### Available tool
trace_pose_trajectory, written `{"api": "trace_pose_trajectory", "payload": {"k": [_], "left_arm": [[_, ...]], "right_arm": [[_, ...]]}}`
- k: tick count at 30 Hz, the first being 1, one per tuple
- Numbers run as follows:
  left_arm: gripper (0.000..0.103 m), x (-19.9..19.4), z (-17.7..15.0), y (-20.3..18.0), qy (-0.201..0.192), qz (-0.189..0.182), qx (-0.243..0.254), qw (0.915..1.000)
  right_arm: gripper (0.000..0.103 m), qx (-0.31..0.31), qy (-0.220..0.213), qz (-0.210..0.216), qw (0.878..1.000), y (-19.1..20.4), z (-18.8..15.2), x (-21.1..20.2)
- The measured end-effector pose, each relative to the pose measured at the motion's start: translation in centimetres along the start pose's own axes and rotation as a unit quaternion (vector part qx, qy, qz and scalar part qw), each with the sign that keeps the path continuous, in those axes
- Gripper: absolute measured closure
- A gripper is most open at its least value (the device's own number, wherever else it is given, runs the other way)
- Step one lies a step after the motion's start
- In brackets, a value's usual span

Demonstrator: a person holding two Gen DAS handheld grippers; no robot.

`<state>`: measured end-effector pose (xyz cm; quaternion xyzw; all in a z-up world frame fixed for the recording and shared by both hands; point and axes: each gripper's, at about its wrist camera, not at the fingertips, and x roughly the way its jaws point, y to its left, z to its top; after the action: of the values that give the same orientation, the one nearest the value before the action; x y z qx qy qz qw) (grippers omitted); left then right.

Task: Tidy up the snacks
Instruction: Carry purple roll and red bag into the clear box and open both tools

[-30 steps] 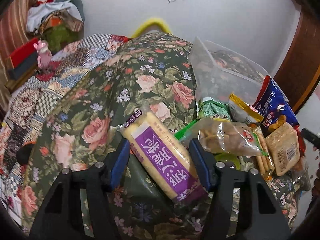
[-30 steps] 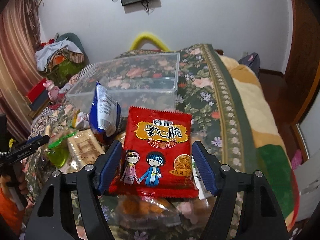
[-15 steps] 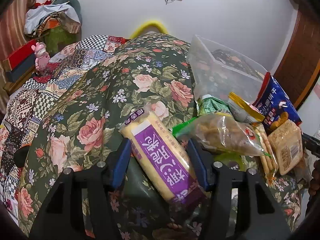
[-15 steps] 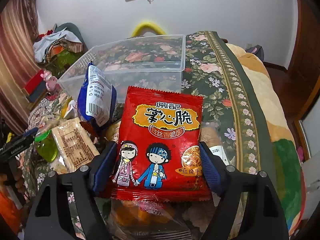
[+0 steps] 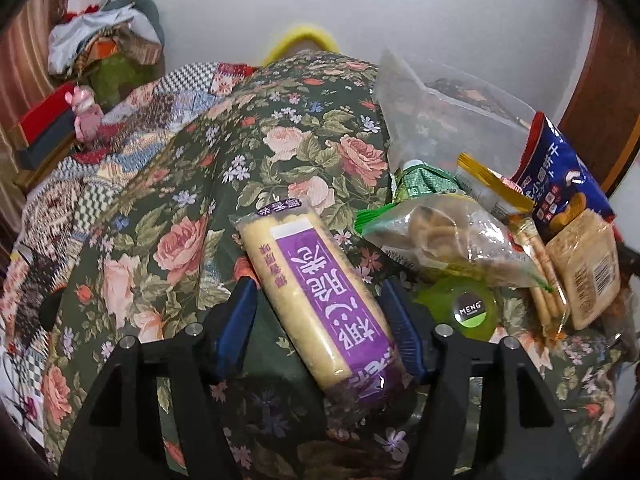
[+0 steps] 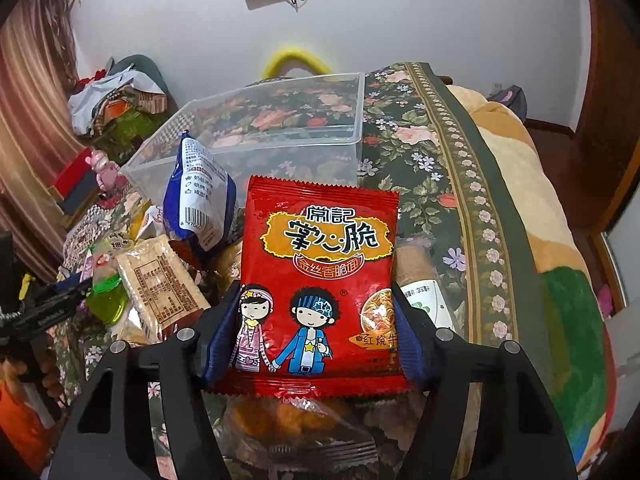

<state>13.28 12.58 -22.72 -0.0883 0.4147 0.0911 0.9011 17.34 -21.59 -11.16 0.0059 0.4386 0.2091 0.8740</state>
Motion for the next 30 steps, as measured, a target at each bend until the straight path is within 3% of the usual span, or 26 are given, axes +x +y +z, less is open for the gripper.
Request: {"api": "trace_pose_trajectory", "payload": {"k": [5,7,13,14,15,20,23,24,25,27,30], "left_arm": [[0.058,-1.0,0.1,0.0,-0.017,0.008,0.016,0.9997],[0.080,-1.9,0.7,0.5,-0.027,0.000,0.005,0.9996],[0.084,-3.8,2.5,0.6,-0.045,-0.013,0.006,0.9989],[0.089,-4.1,2.7,0.5,-0.050,-0.013,0.008,0.9986],[0.103,-4.3,2.9,0.3,-0.054,-0.014,0.011,0.9984],[0.103,-5.6,4.2,-0.4,-0.075,-0.010,0.028,0.9967],[0.101,-5.3,4.2,-0.7,-0.058,-0.011,0.038,0.9975],[0.088,-5.0,4.0,-0.6,-0.046,-0.008,0.036,0.9982],[0.068,-4.4,3.8,-0.6,-0.030,-0.009,0.032,0.9990],[0.050,-3.3,3.0,-0.4,-0.010,-0.012,0.023,0.9996],[0.050,-1.4,1.6,-0.4,0.020,-0.015,0.017,0.9996]], "right_arm": [[0.039,0.006,-0.013,-0.001,1.000,-0.1,0.1,-0.8],[0.039,0.009,-0.021,-0.002,1.000,-0.3,0.3,-1.4],[0.039,0.005,-0.046,-0.004,0.999,-0.2,1.4,-2.8],[0.039,0.006,-0.050,-0.004,0.999,-0.1,1.6,-3.0],[0.039,0.005,-0.056,-0.003,0.998,-0.1,1.9,-3.2],[0.039,-0.002,-0.075,0.001,0.997,0.3,2.7,-3.7],[0.039,-0.004,-0.082,0.008,0.997,0.6,2.8,-3.8],[0.039,-0.003,-0.082,0.012,0.997,0.7,2.8,-3.7],[0.039,-0.003,-0.082,0.014,0.997,0.7,2.7,-3.7],[0.039,-0.001,-0.080,0.016,0.997,0.7,2.4,-3.5],[0.039,0.004,-0.073,0.018,0.997,0.7,2.2,-3.2]]}}
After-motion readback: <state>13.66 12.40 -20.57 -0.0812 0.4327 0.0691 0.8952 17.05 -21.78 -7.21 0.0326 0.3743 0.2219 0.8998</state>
